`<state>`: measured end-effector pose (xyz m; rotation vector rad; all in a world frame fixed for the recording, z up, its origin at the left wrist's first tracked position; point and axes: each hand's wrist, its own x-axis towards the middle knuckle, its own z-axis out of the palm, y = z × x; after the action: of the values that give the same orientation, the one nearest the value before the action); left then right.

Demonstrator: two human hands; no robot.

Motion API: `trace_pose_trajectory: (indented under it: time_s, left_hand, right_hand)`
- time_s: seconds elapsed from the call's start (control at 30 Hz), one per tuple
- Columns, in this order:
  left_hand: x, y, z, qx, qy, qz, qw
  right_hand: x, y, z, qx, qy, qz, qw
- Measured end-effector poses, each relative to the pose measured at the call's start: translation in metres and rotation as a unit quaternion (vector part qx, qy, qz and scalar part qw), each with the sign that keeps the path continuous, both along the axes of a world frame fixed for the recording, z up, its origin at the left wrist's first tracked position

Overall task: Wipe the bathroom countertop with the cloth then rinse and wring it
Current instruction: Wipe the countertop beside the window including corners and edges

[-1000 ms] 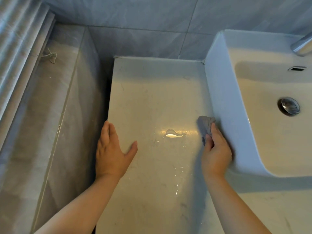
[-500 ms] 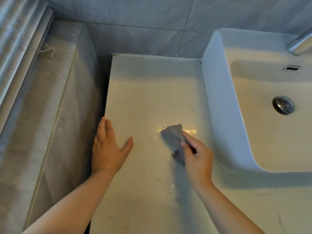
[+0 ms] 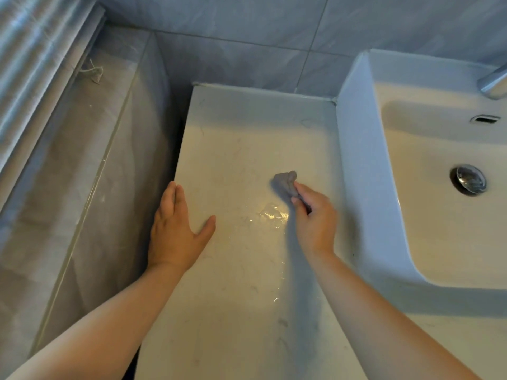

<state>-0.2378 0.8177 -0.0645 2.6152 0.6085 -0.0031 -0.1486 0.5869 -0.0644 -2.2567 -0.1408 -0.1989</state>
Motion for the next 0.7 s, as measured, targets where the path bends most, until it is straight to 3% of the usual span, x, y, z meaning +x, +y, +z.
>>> trace_pose_trajectory:
  time_s: [0.2,0.4,0.53,0.7]
  left_hand:
    - [-0.004,0.004,0.005,-0.042,-0.010,-0.002,0.999]
    - [-0.035,-0.003,0.022,-0.026,-0.014,0.010,1.000]
    - [-0.073,-0.015,0.021,-0.040,0.009,-0.006,0.999]
    - [-0.087,-0.012,0.014,-0.056,0.012,0.016,0.998]
  right_hand:
    - [-0.059,0.010,-0.003,0.021,-0.003,0.076,0.997]
    - [-0.057,0.003,0.028,0.123,0.163,0.081,0.976]
    - [-0.020,0.001,0.050,0.128,0.109,0.035,0.985]
    - [0.028,0.020,0.041,0.061,0.075,0.047,0.994]
